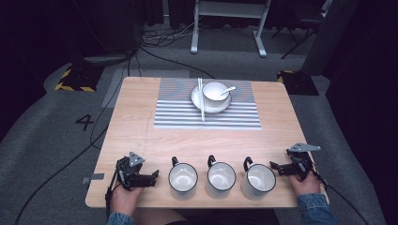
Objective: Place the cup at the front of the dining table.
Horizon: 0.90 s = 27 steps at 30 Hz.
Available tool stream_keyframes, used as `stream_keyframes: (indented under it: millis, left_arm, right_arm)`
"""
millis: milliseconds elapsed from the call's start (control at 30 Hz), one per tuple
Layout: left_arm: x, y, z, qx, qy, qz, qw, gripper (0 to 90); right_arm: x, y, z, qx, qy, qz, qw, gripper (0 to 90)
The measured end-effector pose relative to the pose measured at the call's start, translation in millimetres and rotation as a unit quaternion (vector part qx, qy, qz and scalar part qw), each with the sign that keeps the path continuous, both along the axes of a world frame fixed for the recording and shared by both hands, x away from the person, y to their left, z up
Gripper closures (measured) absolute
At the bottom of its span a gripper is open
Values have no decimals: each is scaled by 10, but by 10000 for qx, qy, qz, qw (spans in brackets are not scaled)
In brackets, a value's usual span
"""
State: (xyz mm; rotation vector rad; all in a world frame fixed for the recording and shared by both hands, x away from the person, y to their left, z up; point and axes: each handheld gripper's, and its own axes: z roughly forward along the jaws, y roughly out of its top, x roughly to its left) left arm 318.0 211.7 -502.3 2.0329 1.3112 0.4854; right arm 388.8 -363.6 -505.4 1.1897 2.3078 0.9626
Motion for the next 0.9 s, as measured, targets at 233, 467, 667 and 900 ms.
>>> stream_keyframes:
  millis: [233, 467, 667, 900]
  left_arm:
    - [-65, 33, 108, -381, -414, 8, 9984, 3]
    - [-150, 28, 262, -719, -621, -58, 9955, 10]
    - [-263, -29, 410, -887, -658, -193, 9937, 46]
    - [-445, -77, 532, -978, -742, -184, 9923, 40]
  right_arm:
    - [0, 0, 0, 2, 1, 0, 10000, 4]
    - [0, 0, 0, 1, 1, 0, 10000, 4]
    - [-1, 0, 0, 1, 3, -2, 10000, 4]
    - [0, 0, 0, 0, 1, -1, 10000, 4]
